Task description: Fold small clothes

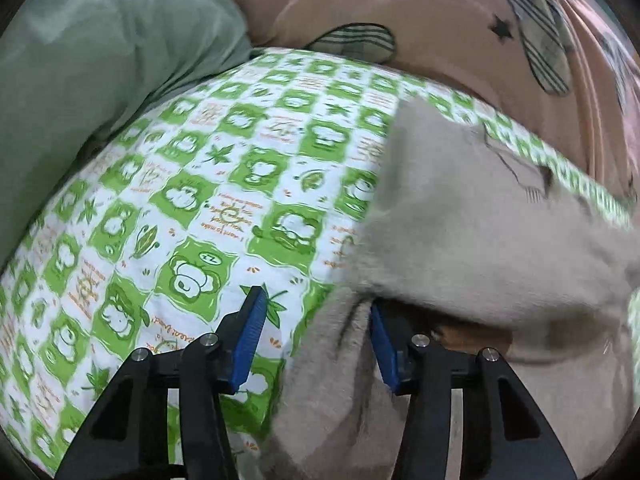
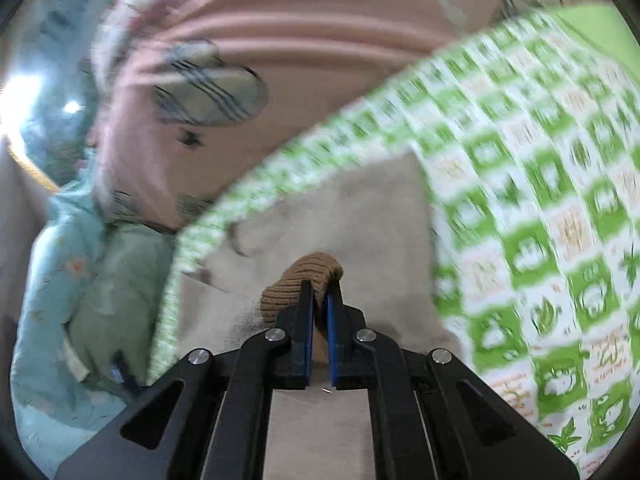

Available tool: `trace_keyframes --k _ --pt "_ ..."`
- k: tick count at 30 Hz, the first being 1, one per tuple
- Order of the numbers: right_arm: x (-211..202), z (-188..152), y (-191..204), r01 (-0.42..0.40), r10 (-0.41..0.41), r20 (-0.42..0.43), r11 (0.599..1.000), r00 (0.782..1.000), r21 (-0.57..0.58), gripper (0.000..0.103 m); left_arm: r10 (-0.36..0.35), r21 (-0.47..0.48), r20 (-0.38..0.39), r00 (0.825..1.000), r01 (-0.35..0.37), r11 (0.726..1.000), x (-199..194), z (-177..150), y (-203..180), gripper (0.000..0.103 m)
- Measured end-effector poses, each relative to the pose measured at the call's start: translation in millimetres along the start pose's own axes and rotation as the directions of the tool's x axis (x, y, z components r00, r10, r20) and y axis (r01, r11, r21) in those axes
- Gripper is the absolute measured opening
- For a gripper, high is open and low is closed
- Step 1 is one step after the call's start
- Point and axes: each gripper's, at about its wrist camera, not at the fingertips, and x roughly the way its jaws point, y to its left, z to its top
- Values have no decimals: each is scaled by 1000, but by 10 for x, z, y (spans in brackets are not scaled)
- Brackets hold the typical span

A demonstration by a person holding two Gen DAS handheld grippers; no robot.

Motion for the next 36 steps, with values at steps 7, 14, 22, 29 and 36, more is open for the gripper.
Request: trace_keyframes --k 7,14,22,29,36 --pt "263 -154 -74 159 -158 -42 987 986 4 22 28 -44 32 999 -27 999 -56 -59 20 53" --pt "209 -90 839 46 -34 51 970 998 -238 79 -81 -150 43 996 86 985 -52 -126 232 54" --pt "1629 -53 1896 -274 175 -301 905 937 -325 81 -142 -171 68 988 152 974 -63 -168 291 56" --pt "2944 -76 2450 -386 182 -564 883 805 -266 91 -239 -229 70 969 248 941 -20 -177 424 57" --pt "3472 -304 2834 -606 413 -682 794 603 -55 96 -305 -270 131 943 330 905 -20 -232 542 57"
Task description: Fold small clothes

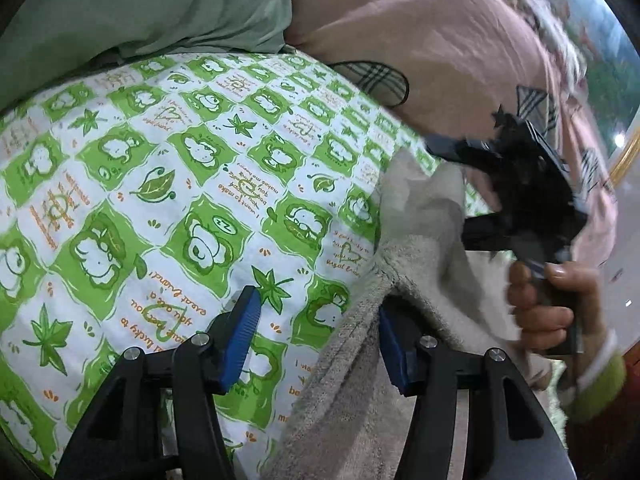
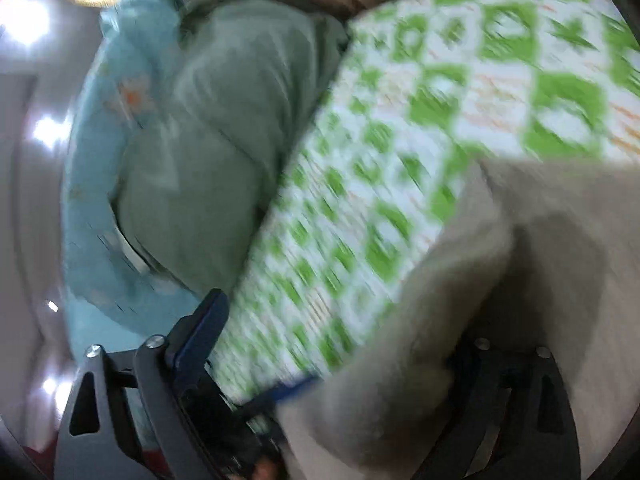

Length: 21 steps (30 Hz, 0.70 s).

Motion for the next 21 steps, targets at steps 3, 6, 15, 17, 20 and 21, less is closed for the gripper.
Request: trace_keyframes --k 3,6,15,17,20,21 --pt "-30 128 -79 -53 42 157 997 987 65 96 -25 -34 17 1000 25 999 -22 4 59 57" --pt "-197 90 -75 -3 -24 273 995 962 98 95 -57 -105 45 997 62 992 -71 21 184 50" --pt "-1513 -999 321 349 -330 443 936 834 41 95 -102 -154 52 993 109 982 -181 36 236 61" --pt "-1855 -1336 287 407 -400 470 909 787 91 95 -68 -71 37 997 70 995 -205 74 50 67" --pt "-2381 -1937 198 489 -514 488 852 706 190 95 -13 61 5 1000 13 998 -151 169 -249 67" --pt "-2519 -2114 169 496 -535 496 840 684 222 95 4 97 3 1000 -5 995 -107 231 -354 67"
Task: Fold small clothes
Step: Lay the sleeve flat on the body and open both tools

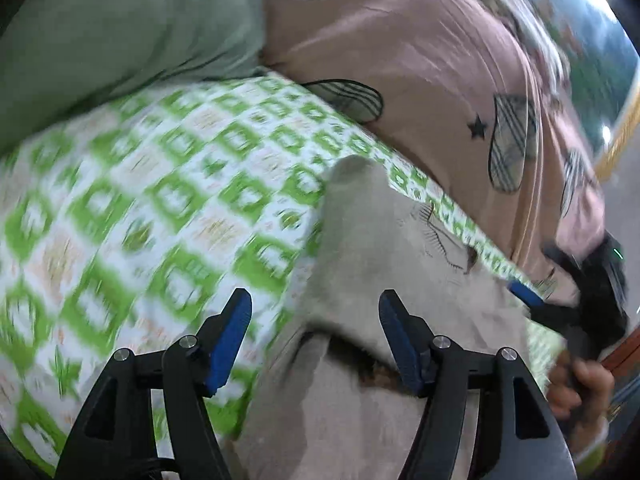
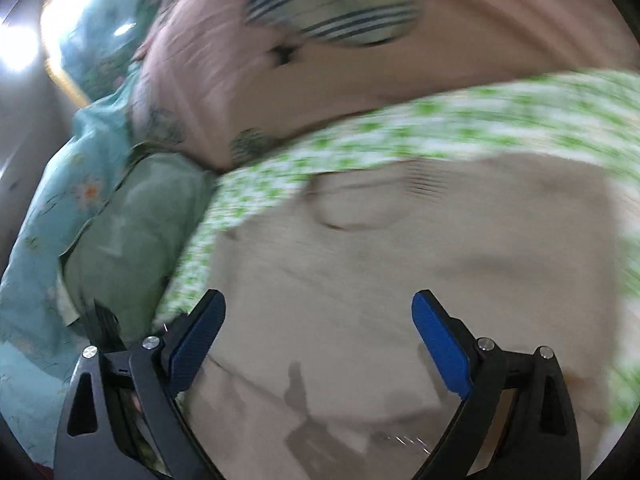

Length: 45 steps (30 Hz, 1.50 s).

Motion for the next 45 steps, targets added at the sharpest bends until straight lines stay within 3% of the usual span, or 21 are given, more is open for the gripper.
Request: trace_keyframes --k 4,6,10,13,14,15,16,18,20,21,25,29,32,33,35,36,38,40,42,44,45 --pt "-670 -312 -661 108 -121 83 983 989 149 93 74 85 -52 996 -69 994 274 208 -183 67" --pt "-805 -393 -874 124 -142 82 973 987 193 79 124 131 -70 990 -114 985 476 307 -224 67" --pt "-722 -456 -949 148 -155 26 973 988 179 67 235 161 -86 968 -219 962 798 417 -143 67" --pt "-482 -469 -908 190 -188 -22 973 982 134 63 216 116 -95 972 -204 972 885 390 2 69" --pt "-398 -468 -917 204 -200 -41 971 979 129 47 213 119 -84 973 -202 972 866 373 5 69" --pt "-331 -458 -931 209 -203 -56 969 977 134 8 217 126 -78 973 -206 970 856 356 -4 69" --pt "-316 -441 -927 211 -205 -56 967 977 141 6 216 127 -74 974 -206 970 832 347 3 69" --pt "-530 -352 -834 175 -185 54 974 981 142 5 211 123 -70 975 -201 972 829 347 12 69" --pt "-737 -292 -774 198 -216 134 971 967 134 5 207 118 -69 976 -198 973 812 349 19 69" --pt "-783 -273 -793 231 -251 142 962 957 142 5 207 117 -66 976 -199 973 815 349 15 69" --pt "-650 -329 -1025 333 -346 25 918 938 215 10 227 109 -57 972 -220 969 774 305 -19 69" --pt "-577 -396 -655 194 -205 74 972 976 133 13 240 112 -48 969 -234 966 765 288 -41 69" --pt "-226 -425 -346 104 -103 -7 994 995 32 40 248 112 -45 968 -242 964 774 275 -57 70" --pt "-71 -463 -309 107 -106 -57 994 993 13 42 250 112 -44 967 -244 963 777 277 -58 70" --pt "132 -553 -386 213 -212 -130 977 969 -5 39 246 112 -45 968 -240 964 779 289 -42 70" --pt "164 -612 -475 269 -268 -132 963 954 -16 22 244 105 -44 969 -238 966 779 294 -27 70" --pt "12 -657 -620 263 -258 -98 964 961 41 13 235 89 -46 971 -231 969 777 304 11 70" --pt "-252 -659 -660 246 -243 -41 965 969 93 20 226 78 -50 973 -222 972 776 314 38 70" --pt "-503 -668 -645 277 -278 4 957 961 88 44 224 80 -65 973 -218 973 770 330 38 70" --pt "-764 -719 -669 254 -258 30 963 966 93 59 228 93 -83 970 -220 971 712 335 13 68" --pt "-872 -754 -691 247 -251 33 964 967 94 60 228 96 -84 970 -220 971 607 307 -9 68"
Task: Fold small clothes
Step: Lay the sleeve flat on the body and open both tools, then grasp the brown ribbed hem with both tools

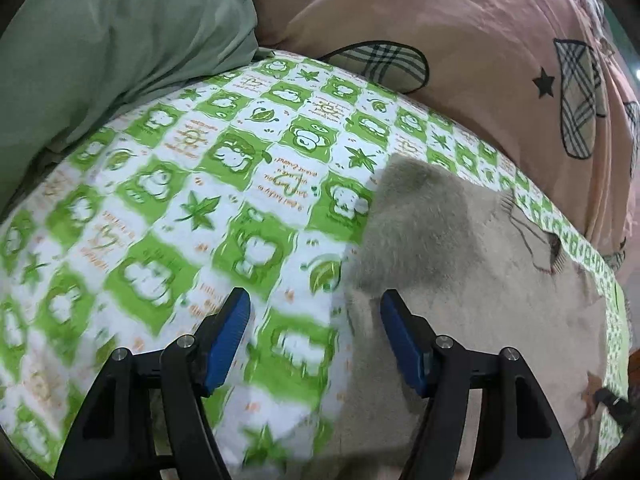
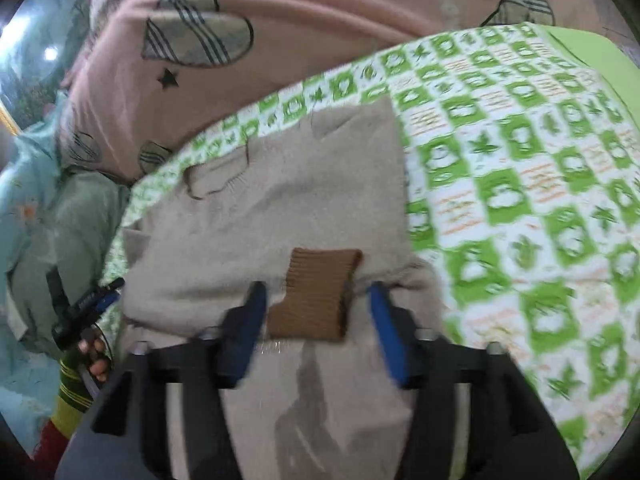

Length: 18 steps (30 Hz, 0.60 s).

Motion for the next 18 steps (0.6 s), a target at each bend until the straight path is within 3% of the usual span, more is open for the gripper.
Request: trace_keyframes --k 3,8,11,14,18 --pt "-181 -87 -154 -1 2 -25 1000 1000 10 60 -79 -12 -13 997 79 997 -325 -192 53 68" --pt "-330 -287 -494 0 4 -62 998 998 68 60 -106 12 -37 994 106 994 -875 -678 221 76" --pt "-310 -485 -630 -50 62 -132 994 989 99 60 -137 -4 -86 987 138 990 -1113 -1007 392 78" --pt "-373 -744 -606 -119 134 -173 988 976 96 60 -192 -41 -163 968 188 981 -1233 -1295 523 78" --pt "-621 -1169 -502 -255 261 -222 965 939 57 61 -350 -125 -210 913 330 936 -1449 -1672 600 80"
